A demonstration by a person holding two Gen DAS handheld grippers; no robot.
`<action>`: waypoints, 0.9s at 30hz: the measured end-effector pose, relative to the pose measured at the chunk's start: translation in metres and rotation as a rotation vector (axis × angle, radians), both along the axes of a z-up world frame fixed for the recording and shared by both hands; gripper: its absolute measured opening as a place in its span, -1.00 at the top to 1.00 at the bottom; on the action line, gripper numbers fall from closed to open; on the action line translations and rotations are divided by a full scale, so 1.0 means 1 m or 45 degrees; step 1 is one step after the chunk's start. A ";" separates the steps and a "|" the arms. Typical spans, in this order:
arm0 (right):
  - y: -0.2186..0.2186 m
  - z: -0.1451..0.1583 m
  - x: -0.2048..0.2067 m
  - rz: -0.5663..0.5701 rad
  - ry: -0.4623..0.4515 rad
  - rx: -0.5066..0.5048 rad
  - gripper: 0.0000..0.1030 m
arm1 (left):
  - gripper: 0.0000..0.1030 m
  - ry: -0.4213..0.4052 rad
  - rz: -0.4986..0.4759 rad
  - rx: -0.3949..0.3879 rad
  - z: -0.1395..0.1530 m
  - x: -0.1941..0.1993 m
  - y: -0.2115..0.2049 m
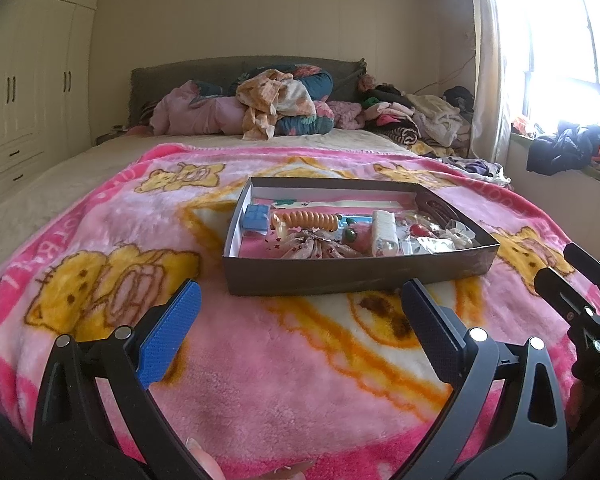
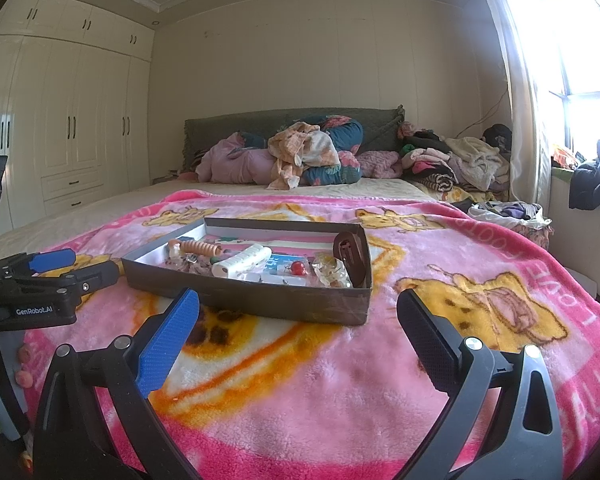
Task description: Organize jewelry
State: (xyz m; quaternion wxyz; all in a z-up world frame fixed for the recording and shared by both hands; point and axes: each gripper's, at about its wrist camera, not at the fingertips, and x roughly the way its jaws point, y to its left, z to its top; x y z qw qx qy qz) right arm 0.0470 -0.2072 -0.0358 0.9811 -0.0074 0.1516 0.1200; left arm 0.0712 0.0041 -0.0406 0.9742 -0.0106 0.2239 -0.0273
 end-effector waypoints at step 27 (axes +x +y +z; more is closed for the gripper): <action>-0.003 -0.001 0.000 -0.027 0.012 0.005 -0.87 | -0.78 0.044 0.035 -0.033 -0.002 0.001 0.010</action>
